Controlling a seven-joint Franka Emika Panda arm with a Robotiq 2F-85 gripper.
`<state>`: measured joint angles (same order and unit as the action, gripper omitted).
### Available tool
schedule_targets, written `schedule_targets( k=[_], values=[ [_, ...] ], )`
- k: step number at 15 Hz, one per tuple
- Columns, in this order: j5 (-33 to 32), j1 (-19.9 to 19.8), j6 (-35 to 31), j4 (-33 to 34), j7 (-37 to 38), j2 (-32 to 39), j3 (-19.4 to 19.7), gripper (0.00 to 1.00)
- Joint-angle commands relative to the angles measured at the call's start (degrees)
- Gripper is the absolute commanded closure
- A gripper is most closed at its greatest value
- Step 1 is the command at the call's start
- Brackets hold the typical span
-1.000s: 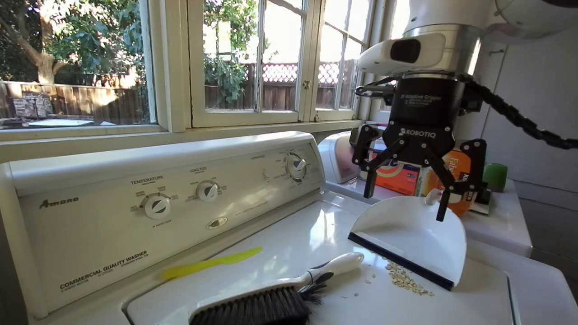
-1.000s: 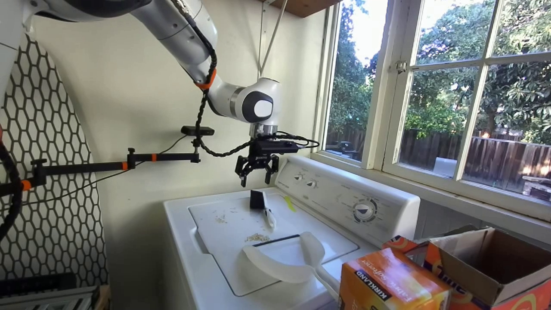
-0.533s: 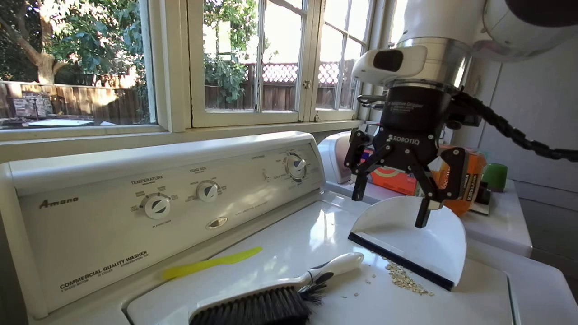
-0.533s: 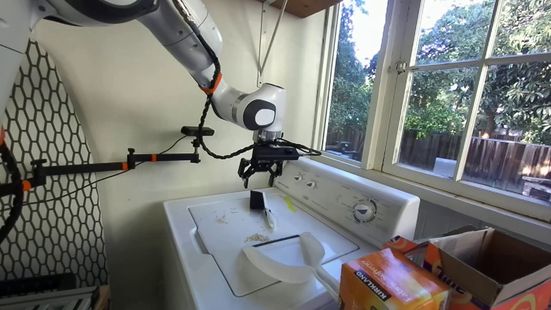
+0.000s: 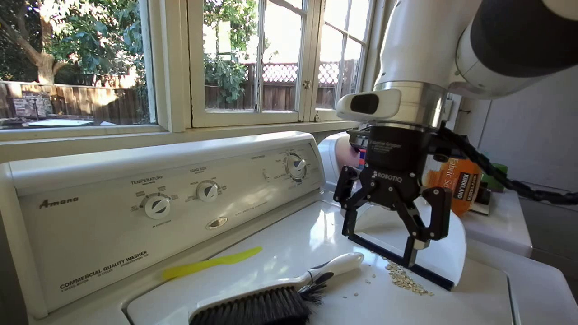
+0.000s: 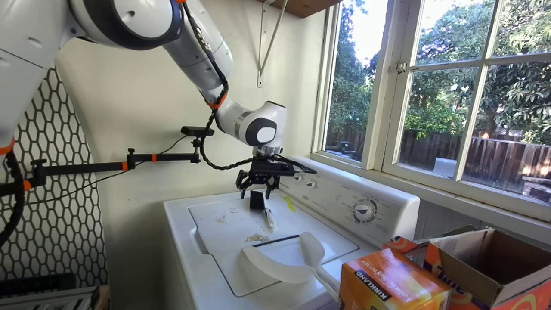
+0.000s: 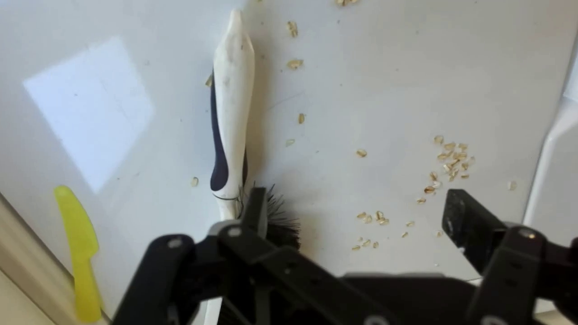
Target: Use the small broom to sweep the objects on the dustpan
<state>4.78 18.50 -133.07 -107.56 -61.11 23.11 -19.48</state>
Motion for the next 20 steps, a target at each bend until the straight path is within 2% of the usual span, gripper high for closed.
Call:
schedule_targets(
  k=[1,8,17,18,19,20],
  values=[
    [-3.56,0.62,-1.11,3.15,2.69,4.49,-0.03,0.0],
    [-9.53,0.91,-5.69,4.71,7.04,8.64,0.94,0.0],
    [-14.59,0.88,-5.71,4.78,12.13,9.9,2.12,0.0],
    [-14.83,0.81,-5.61,4.82,12.41,9.95,2.12,0.08],
    [-15.18,0.81,-5.58,4.83,12.66,10.0,2.15,0.25],
    [-15.35,0.76,-5.54,4.88,12.58,10.11,2.08,0.34]
  ],
)
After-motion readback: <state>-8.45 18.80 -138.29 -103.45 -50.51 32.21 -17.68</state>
